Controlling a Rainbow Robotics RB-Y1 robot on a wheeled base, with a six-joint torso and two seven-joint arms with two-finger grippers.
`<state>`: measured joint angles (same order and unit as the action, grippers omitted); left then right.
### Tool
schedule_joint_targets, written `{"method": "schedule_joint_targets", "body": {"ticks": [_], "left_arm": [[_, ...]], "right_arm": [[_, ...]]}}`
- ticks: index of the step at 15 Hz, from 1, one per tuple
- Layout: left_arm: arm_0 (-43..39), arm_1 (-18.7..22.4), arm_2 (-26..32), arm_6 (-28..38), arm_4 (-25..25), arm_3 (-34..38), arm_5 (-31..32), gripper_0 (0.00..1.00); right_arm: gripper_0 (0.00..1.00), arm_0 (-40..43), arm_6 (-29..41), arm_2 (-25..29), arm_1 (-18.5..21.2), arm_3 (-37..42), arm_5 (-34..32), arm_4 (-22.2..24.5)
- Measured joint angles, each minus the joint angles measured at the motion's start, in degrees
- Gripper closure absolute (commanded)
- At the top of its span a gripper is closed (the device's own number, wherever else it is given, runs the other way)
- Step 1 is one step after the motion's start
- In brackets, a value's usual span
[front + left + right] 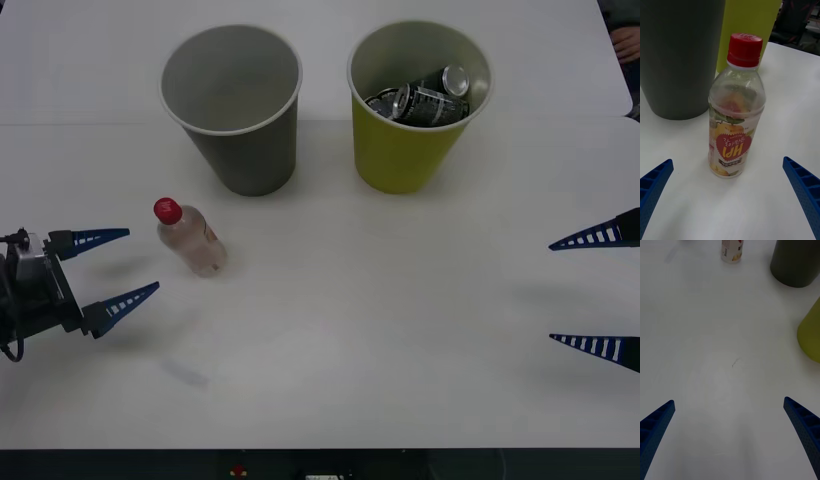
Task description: Put the can into the green bin and the plastic bottle into the gray bin
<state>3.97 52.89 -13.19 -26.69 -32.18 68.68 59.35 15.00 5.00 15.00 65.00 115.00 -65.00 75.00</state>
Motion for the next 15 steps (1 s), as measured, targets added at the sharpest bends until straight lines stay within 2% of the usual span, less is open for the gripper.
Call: {"method": "schedule_joint_targets", "body": {"ticks": [5,10,15], "left_arm": [[4.52,-5.93,-0.07,-5.76,-2.14,-6.66,3.47,0.00],[7.20,-9.88,-0.01,-6.38,-6.47,-6.93,2.95,0.00],[9.11,-12.32,-0.07,-6.60,-9.22,-6.94,-0.28,0.00]], "right_arm": [[0.00,0.00,0.00,0.00,0.00,0.00,0.00,0.00],[0.00,0.00,0.00,0.00,0.00,0.00,0.00,0.00],[0.00,0.00,0.00,0.00,0.00,0.00,0.00,0.00]]}}
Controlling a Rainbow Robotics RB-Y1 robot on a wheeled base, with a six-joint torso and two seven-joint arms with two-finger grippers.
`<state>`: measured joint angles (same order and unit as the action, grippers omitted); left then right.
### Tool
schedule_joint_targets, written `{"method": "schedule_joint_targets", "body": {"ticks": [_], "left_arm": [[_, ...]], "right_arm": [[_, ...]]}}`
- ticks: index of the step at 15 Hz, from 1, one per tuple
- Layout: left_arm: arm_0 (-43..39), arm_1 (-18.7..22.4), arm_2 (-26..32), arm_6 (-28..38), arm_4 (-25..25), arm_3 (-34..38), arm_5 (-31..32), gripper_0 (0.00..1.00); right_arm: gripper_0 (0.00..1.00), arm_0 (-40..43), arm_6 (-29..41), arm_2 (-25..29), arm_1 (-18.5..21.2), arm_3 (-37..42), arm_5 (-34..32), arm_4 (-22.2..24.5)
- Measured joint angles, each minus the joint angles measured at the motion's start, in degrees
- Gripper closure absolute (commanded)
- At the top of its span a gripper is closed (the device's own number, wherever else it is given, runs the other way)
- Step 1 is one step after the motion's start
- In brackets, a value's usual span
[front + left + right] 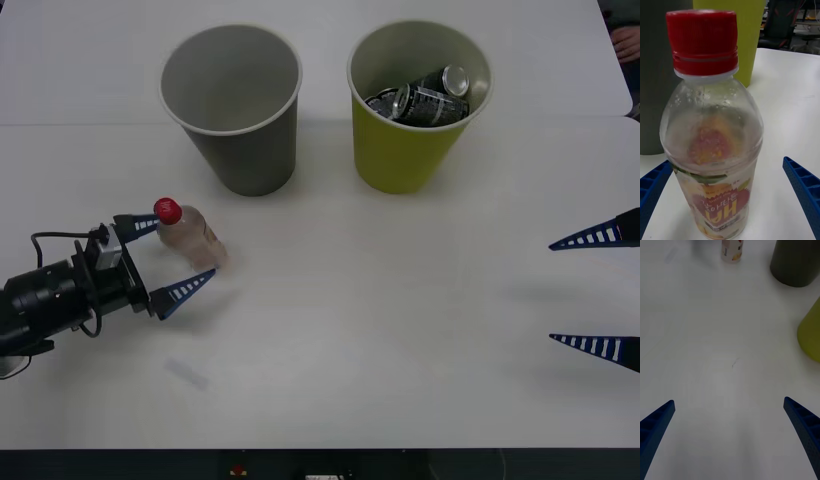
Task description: Put the can into the green bin and the plastic bottle into the gray bin
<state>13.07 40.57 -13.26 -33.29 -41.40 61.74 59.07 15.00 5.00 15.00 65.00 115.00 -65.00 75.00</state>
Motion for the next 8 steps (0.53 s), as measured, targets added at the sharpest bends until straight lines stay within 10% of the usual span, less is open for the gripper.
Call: {"method": "schedule_joint_targets", "body": {"ticks": [4,5,6,8], "left_arm": [[1.12,-1.46,-0.04,0.43,-1.88,-0.03,-1.91,0.00],[1.27,-1.57,-0.13,0.49,-1.91,-0.01,-2.27,0.32],[1.34,-1.66,-0.23,0.54,-1.92,-0.04,-2.50,0.86],[1.30,-1.73,-0.36,0.78,-1.92,-0.03,-2.94,1.00]], "right_arm": [[0.00,0.00,0.00,0.00,0.00,0.00,0.00,0.00],[0.00,0.00,0.00,0.00,0.00,0.00,0.00,0.00],[0.00,0.00,0.00,0.00,0.00,0.00,0.00,0.00],[0.00,0.00,0.00,0.00,0.00,0.00,0.00,0.00]]}}
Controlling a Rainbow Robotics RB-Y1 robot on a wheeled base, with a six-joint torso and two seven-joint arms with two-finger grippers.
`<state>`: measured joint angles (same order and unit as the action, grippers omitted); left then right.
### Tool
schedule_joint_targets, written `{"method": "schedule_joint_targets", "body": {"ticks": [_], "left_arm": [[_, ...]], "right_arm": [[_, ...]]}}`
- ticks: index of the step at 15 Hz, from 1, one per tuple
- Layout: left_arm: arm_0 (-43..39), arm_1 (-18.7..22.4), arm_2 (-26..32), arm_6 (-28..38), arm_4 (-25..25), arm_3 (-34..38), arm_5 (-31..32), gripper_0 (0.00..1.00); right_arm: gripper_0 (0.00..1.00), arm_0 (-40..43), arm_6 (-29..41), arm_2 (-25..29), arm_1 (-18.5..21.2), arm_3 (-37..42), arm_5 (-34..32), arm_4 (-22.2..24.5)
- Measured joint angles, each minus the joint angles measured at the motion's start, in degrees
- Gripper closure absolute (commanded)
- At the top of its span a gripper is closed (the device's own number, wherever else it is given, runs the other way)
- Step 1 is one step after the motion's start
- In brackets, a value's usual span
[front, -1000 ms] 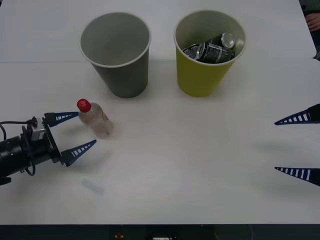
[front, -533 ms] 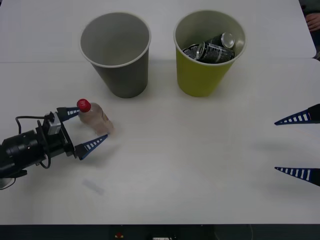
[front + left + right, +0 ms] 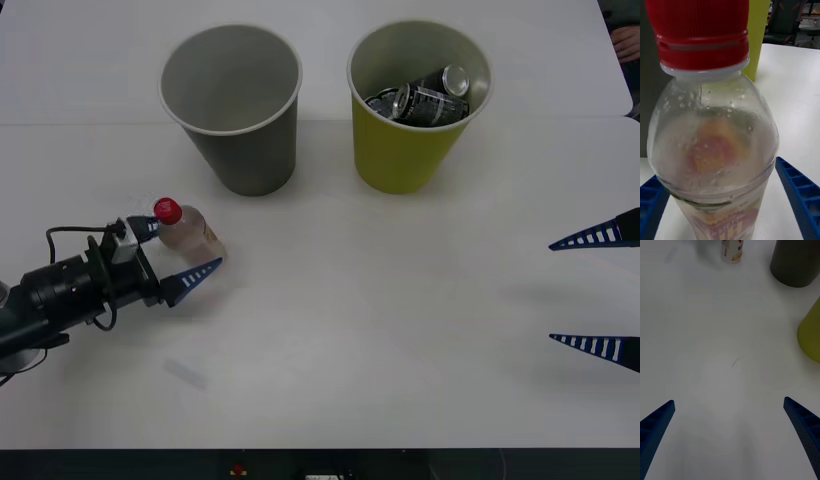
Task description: Put the can into the green bin and the plastic bottle into the gray bin
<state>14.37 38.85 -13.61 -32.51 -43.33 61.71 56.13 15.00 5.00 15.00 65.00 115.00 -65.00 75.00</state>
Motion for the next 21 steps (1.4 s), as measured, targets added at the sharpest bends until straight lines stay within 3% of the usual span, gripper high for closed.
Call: {"method": "schedule_joint_targets", "body": {"ticks": [10,14,17,21], "left_arm": [[-0.06,0.13,0.49,4.31,-0.84,0.50,1.01,1.00],[-0.05,0.52,10.46,20.92,-16.08,5.08,8.20,1.00],[-0.12,1.28,16.46,28.82,-22.49,7.94,13.28,1.00],[-0.13,3.18,22.05,38.77,-27.35,12.37,18.58,1.00]], "right_arm": [[0.00,0.00,0.00,0.00,0.00,0.00,0.00,0.00],[0.00,0.00,0.00,0.00,0.00,0.00,0.00,0.00],[0.00,0.00,0.00,0.00,0.00,0.00,0.00,0.00],[0.00,0.00,0.00,0.00,0.00,0.00,0.00,0.00]]}}
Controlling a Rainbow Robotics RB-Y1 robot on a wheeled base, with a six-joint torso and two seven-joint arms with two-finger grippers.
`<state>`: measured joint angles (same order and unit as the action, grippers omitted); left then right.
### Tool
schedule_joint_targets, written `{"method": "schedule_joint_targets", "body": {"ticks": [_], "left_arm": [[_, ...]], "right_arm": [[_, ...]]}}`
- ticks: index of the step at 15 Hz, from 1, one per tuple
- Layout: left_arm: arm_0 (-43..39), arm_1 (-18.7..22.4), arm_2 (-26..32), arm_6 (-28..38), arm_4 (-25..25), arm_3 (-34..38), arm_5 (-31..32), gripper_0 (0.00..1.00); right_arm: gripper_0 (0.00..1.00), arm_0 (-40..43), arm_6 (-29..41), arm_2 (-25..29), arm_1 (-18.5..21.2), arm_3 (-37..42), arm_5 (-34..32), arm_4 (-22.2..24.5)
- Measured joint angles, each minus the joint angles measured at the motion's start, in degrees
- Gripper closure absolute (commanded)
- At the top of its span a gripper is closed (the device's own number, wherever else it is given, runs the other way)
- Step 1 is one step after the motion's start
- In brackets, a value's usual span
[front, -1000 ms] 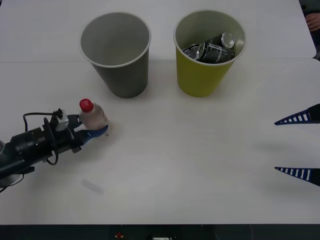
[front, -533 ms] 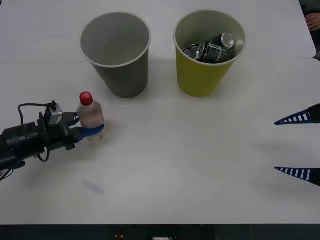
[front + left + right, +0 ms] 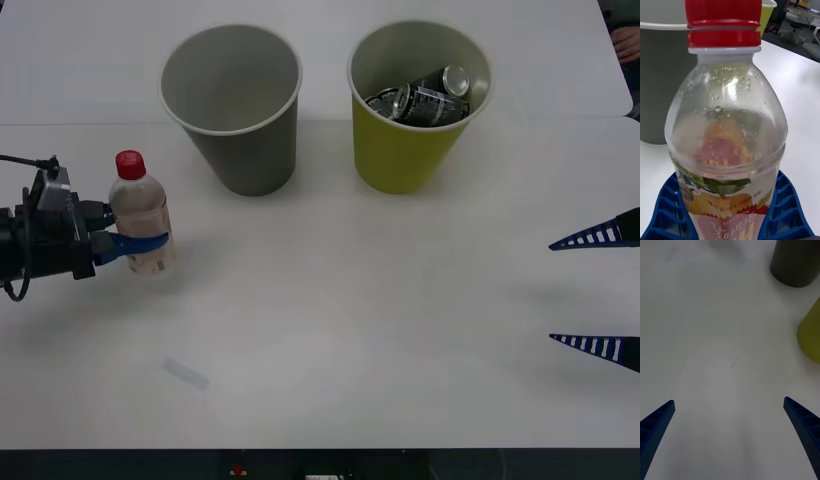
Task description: Put the can into the green bin and the plastic bottle into the gray bin
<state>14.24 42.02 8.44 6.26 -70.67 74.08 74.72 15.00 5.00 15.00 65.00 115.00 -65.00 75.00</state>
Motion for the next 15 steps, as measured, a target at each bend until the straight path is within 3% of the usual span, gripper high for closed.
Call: {"method": "schedule_joint_targets", "body": {"ticks": [5,10,15], "left_arm": [[0.00,3.34,2.94,12.16,-1.37,5.44,1.31,1.00],[0.71,4.78,7.52,29.55,-10.72,16.90,1.32,1.00],[8.96,6.14,7.63,45.82,-17.20,20.83,5.73,1.00]], "right_arm": [[0.00,0.00,0.00,0.00,0.00,0.00,0.00,0.00],[0.00,0.00,0.00,0.00,0.00,0.00,0.00,0.00],[0.00,0.00,0.00,0.00,0.00,0.00,0.00,0.00]]}}
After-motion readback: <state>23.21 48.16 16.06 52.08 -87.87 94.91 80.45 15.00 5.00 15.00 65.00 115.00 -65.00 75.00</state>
